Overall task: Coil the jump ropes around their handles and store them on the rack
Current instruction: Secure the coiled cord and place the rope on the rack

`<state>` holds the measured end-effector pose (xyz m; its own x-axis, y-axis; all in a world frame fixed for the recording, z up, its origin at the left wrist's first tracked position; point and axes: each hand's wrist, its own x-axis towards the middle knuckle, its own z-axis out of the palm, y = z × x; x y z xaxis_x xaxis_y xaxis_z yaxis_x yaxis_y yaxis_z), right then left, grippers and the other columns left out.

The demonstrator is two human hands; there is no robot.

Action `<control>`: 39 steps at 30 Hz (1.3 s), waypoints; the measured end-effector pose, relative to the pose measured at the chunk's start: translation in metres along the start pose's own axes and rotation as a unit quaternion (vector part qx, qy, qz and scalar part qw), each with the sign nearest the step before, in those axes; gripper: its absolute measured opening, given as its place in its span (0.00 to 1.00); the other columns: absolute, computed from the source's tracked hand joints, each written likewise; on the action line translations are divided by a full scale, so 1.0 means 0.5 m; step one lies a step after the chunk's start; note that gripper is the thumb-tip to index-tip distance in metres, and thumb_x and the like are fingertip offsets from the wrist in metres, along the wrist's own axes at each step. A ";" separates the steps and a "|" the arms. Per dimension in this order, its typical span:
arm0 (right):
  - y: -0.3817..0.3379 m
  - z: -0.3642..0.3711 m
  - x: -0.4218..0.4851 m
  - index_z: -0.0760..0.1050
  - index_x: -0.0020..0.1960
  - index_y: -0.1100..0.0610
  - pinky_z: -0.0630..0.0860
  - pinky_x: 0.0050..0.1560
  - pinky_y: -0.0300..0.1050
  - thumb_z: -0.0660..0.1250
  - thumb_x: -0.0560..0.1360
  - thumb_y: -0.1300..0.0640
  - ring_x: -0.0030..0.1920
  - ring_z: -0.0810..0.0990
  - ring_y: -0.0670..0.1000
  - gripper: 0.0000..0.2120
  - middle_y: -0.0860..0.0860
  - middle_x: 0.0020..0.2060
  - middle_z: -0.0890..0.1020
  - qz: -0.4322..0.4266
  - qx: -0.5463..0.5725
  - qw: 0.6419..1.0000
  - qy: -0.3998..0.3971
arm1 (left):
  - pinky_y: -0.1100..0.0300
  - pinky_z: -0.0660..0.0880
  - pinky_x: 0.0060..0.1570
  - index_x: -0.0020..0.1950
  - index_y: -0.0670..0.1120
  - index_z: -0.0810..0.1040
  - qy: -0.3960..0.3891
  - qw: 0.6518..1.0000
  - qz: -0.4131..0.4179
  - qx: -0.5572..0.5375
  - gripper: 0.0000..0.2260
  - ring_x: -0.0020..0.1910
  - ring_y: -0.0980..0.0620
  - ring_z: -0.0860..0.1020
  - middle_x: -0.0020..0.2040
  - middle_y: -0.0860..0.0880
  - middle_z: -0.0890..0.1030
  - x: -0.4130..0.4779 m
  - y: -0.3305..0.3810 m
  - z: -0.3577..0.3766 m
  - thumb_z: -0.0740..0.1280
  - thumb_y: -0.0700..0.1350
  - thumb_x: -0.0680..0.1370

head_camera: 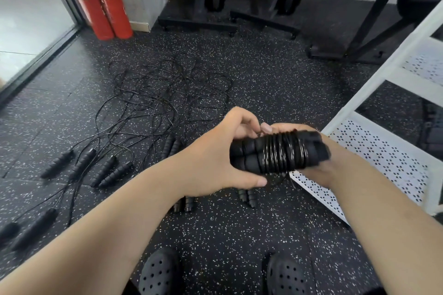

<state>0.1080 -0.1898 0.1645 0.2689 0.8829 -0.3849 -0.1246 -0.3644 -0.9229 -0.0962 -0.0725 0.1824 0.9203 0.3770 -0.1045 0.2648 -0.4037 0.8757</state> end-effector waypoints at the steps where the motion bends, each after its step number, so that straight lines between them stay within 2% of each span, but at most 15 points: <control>1: 0.008 0.012 0.003 0.81 0.52 0.65 0.80 0.46 0.44 0.69 0.81 0.62 0.44 0.82 0.49 0.05 0.57 0.43 0.86 -0.002 -0.009 0.999 0.042 | 0.53 0.75 0.65 0.65 0.58 0.65 0.014 1.000 -0.007 -0.018 0.32 0.58 0.57 0.81 0.60 0.59 0.84 0.002 -0.003 -0.002 0.83 0.48 0.72; 2: 0.015 0.024 0.007 0.82 0.50 0.63 0.77 0.43 0.44 0.67 0.82 0.67 0.42 0.80 0.50 0.06 0.57 0.40 0.86 0.006 -0.033 0.996 0.085 | 0.50 0.76 0.65 0.65 0.58 0.65 0.026 0.999 -0.014 -0.035 0.32 0.58 0.56 0.83 0.59 0.58 0.84 0.004 -0.008 -0.005 0.83 0.48 0.72; 3: 0.022 0.038 0.012 0.81 0.47 0.60 0.73 0.39 0.44 0.62 0.83 0.70 0.38 0.76 0.50 0.12 0.55 0.35 0.83 0.016 -0.054 0.992 0.116 | 0.47 0.77 0.66 0.66 0.58 0.65 0.034 0.998 -0.019 -0.049 0.32 0.58 0.54 0.83 0.58 0.57 0.85 0.005 -0.013 -0.007 0.83 0.49 0.73; 5: 0.034 0.062 0.018 0.77 0.43 0.56 0.66 0.33 0.44 0.57 0.84 0.69 0.31 0.69 0.48 0.16 0.49 0.28 0.77 0.030 -0.049 0.988 0.140 | 0.43 0.77 0.67 0.67 0.58 0.65 0.034 0.996 -0.025 -0.073 0.30 0.59 0.51 0.84 0.58 0.55 0.86 0.008 -0.026 -0.011 0.82 0.49 0.74; 10: 0.038 0.095 0.016 0.75 0.46 0.58 0.60 0.31 0.45 0.59 0.86 0.63 0.29 0.65 0.48 0.12 0.50 0.28 0.76 0.061 0.019 0.988 0.141 | 0.42 0.76 0.68 0.68 0.54 0.66 0.015 0.992 -0.045 -0.117 0.25 0.60 0.49 0.84 0.58 0.50 0.86 0.010 -0.039 -0.016 0.76 0.43 0.79; 12: 0.040 0.097 0.012 0.77 0.46 0.58 0.62 0.31 0.44 0.60 0.87 0.57 0.28 0.66 0.48 0.13 0.53 0.32 0.77 0.046 -0.047 0.989 0.129 | 0.45 0.77 0.66 0.68 0.56 0.67 0.050 0.993 -0.060 -0.085 0.25 0.58 0.54 0.83 0.59 0.55 0.85 0.013 -0.044 -0.015 0.77 0.47 0.79; 14: 0.038 0.100 0.004 0.82 0.45 0.52 0.65 0.31 0.43 0.60 0.88 0.51 0.27 0.69 0.47 0.17 0.52 0.33 0.79 0.014 -0.180 0.979 0.095 | 0.54 0.77 0.63 0.68 0.56 0.67 0.112 0.990 -0.081 -0.037 0.26 0.58 0.60 0.81 0.60 0.59 0.83 0.020 -0.051 -0.019 0.78 0.51 0.77; 17: 0.024 0.104 -0.020 0.81 0.46 0.47 0.68 0.29 0.36 0.60 0.88 0.49 0.26 0.73 0.43 0.15 0.46 0.30 0.80 -0.046 -0.329 0.941 0.059 | 0.69 0.72 0.51 0.68 0.55 0.68 0.190 0.977 -0.096 0.004 0.27 0.55 0.64 0.79 0.60 0.61 0.80 0.028 -0.067 -0.029 0.79 0.53 0.76; 20: 0.000 0.099 -0.048 0.79 0.52 0.43 0.71 0.29 0.36 0.61 0.87 0.48 0.29 0.80 0.43 0.09 0.44 0.34 0.84 -0.088 -0.444 0.888 0.077 | 0.72 0.75 0.40 0.67 0.56 0.68 0.197 0.974 -0.101 0.054 0.26 0.50 0.59 0.81 0.59 0.61 0.78 0.030 -0.076 -0.030 0.79 0.54 0.76; 23: -0.025 0.087 -0.071 0.80 0.59 0.41 0.66 0.29 0.36 0.63 0.86 0.48 0.33 0.79 0.38 0.08 0.42 0.34 0.81 -0.099 -0.528 0.838 0.094 | 0.77 0.72 0.39 0.65 0.56 0.69 0.191 0.971 -0.112 0.085 0.25 0.47 0.58 0.81 0.56 0.60 0.79 0.031 -0.076 -0.025 0.79 0.55 0.76; 25: -0.038 0.081 -0.081 0.81 0.60 0.40 0.65 0.30 0.36 0.63 0.85 0.46 0.32 0.78 0.40 0.09 0.40 0.33 0.79 -0.123 -0.570 0.805 0.106 | 0.76 0.72 0.39 0.65 0.56 0.71 0.180 0.970 -0.114 0.113 0.25 0.47 0.60 0.79 0.56 0.59 0.79 0.030 -0.078 -0.025 0.80 0.56 0.75; 28: -0.047 0.069 -0.080 0.81 0.60 0.40 0.78 0.41 0.49 0.60 0.84 0.43 0.41 0.80 0.43 0.12 0.38 0.43 0.82 -0.189 -0.621 0.749 0.132 | 0.70 0.73 0.44 0.65 0.59 0.74 0.145 0.974 -0.098 0.141 0.26 0.49 0.60 0.80 0.55 0.59 0.81 0.029 -0.080 -0.022 0.81 0.60 0.72; 30: -0.050 0.054 -0.073 0.82 0.58 0.40 0.79 0.43 0.51 0.62 0.83 0.43 0.43 0.80 0.45 0.11 0.38 0.44 0.81 -0.217 -0.611 0.747 0.150 | 0.60 0.76 0.52 0.66 0.60 0.76 0.116 0.978 -0.073 0.155 0.27 0.52 0.61 0.79 0.55 0.60 0.81 0.029 -0.078 -0.014 0.81 0.62 0.71; 33: -0.051 0.025 -0.057 0.82 0.55 0.38 0.80 0.43 0.51 0.67 0.80 0.41 0.42 0.79 0.41 0.07 0.38 0.41 0.80 -0.223 -0.584 0.765 0.154 | 0.54 0.76 0.65 0.70 0.60 0.78 0.080 0.980 -0.018 0.183 0.30 0.59 0.59 0.78 0.60 0.60 0.81 0.030 -0.072 -0.004 0.82 0.60 0.70; 39: -0.041 0.001 -0.042 0.84 0.53 0.36 0.78 0.46 0.52 0.75 0.76 0.42 0.43 0.77 0.38 0.07 0.38 0.39 0.78 -0.210 -0.558 0.794 0.120 | 0.63 0.72 0.64 0.71 0.61 0.75 -0.005 0.975 0.041 0.219 0.31 0.61 0.64 0.76 0.61 0.64 0.79 0.026 -0.051 0.000 0.83 0.55 0.71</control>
<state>0.1046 -0.2008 0.1914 0.2541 0.9627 0.0923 0.9118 -0.2067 -0.3548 -0.0909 -0.0574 0.1585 0.9460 0.3205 -0.0486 0.2848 -0.7499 0.5971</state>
